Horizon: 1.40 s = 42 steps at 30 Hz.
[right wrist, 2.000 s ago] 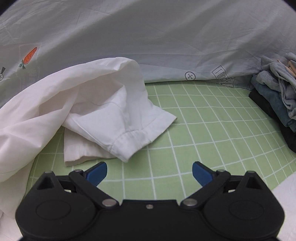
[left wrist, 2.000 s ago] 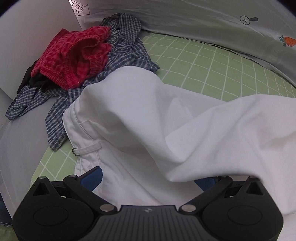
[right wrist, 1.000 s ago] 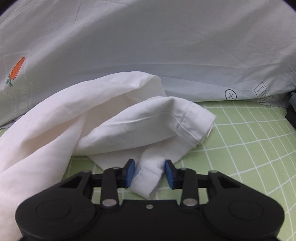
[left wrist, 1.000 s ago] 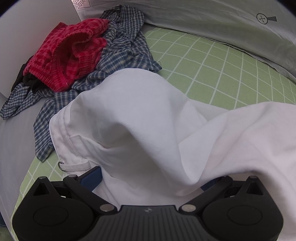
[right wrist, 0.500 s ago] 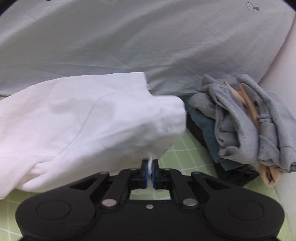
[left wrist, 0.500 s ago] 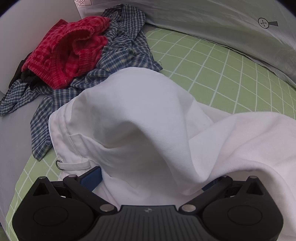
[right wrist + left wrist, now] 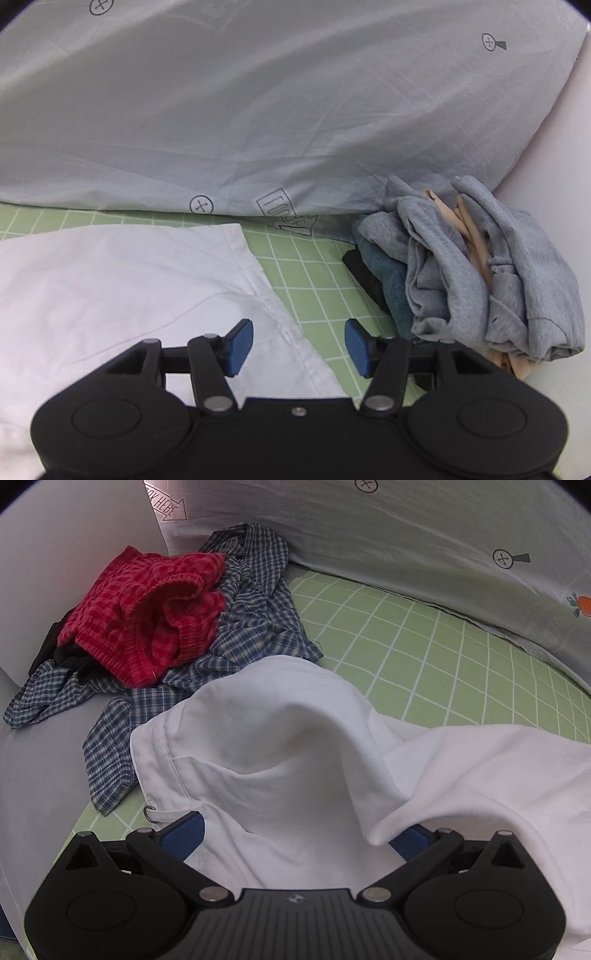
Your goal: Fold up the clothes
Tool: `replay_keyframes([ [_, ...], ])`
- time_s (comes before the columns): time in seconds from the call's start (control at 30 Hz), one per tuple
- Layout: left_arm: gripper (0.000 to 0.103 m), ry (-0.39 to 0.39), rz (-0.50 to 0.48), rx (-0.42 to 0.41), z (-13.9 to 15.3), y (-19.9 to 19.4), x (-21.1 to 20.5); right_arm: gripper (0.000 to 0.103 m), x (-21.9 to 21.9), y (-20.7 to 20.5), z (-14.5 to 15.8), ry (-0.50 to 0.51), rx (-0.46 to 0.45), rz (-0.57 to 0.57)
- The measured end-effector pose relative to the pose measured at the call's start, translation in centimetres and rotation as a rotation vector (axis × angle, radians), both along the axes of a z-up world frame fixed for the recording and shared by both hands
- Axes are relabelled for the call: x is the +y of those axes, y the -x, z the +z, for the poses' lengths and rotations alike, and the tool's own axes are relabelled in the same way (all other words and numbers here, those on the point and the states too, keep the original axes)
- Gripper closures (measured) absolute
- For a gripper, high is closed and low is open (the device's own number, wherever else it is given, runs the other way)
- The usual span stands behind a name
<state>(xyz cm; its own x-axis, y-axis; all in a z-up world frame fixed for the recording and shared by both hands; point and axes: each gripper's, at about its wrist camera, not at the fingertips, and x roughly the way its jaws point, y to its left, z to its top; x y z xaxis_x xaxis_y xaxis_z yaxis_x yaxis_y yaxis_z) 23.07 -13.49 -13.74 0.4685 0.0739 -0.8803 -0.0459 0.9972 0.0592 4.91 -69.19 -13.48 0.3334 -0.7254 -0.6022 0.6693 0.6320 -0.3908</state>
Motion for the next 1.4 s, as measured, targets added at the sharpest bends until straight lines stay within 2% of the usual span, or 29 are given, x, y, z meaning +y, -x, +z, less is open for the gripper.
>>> replay_keyframes([
  [0.07,0.009,0.009,0.0,-0.024,0.9,0.3,0.7,0.031,1.0,-1.9,-0.1,-0.028,-0.022,0.056],
  [0.2,0.017,0.027,0.027,-0.05,1.6,0.4,1.9,0.031,2.9,-5.2,-0.3,-0.128,-0.087,0.14],
  [0.33,0.017,0.057,0.096,-0.041,0.9,-0.2,3.2,0.031,2.4,-8.3,-1.4,-0.341,-0.194,0.112],
  [0.4,0.017,0.047,0.117,-0.031,0.2,-0.6,3.7,0.031,1.9,-10.1,-2.1,-0.428,-0.229,0.086],
  [0.57,0.016,-0.044,0.144,-0.022,-0.8,-1.5,4.3,0.03,0.5,-13.4,-3.6,-0.521,-0.302,-0.002],
  [0.63,0.016,-0.054,0.169,-0.022,-0.9,-1.7,5.1,0.027,-0.2,-14.3,-3.9,-0.553,-0.323,-0.048],
  [0.77,0.016,-0.021,0.232,0.015,-1.8,-2.0,6.7,0.024,-0.2,-16.6,-5.0,-0.559,-0.257,-0.086],
  [0.83,0.015,-0.017,0.234,0.028,-2.4,-2.1,7.0,0.023,0.6,-17.5,-5.2,-0.503,-0.207,-0.077],
  [0.9,0.013,-0.022,0.233,0.041,-3.1,-2.2,7.1,0.028,1.5,-18.0,-5.5,-0.446,-0.18,-0.065],
  [0.97,0.011,-0.005,0.247,0.048,-3.6,-2.3,7.3,0.047,2.2,-17.9,-5.6,-0.401,-0.177,-0.027],
  [1.0,0.011,0.01,0.256,0.05,-3.8,-2.4,7.4,0.05,2.5,-17.9,-5.6,-0.379,-0.176,-0.007],
  [1.03,0.011,0.023,0.258,0.048,-3.8,-2.4,7.5,0.065,2.7,-17.7,-5.5,-0.364,-0.172,0.011],
  [1.07,0.012,0.035,0.259,0.046,-3.9,-2.4,7.6,0.093,2.8,-17.6,-5.5,-0.35,-0.168,0.03],
  [1.17,0.02,0.054,0.242,0.034,-3.9,-2.3,7.5,0.1,2.2,-17.5,-5.4,-0.346,-0.155,0.065],
  [1.27,0.029,0.034,0.198,0.021,-3.6,-2.3,6.6,0.102,1.2,-17.9,-5.1,-0.328,-0.146,0.093],
  [1.3,0.035,0.027,0.183,0.017,-3.5,-2.3,6.3,0.102,0.8,-18.0,-5.0,-0.311,-0.147,0.09],
  [1.4,0.039,0.013,0.153,0.012,-3.4,-2.6,5.8,0.102,-0.4,-18.3,-4.5,-0.261,-0.151,0.083],
])
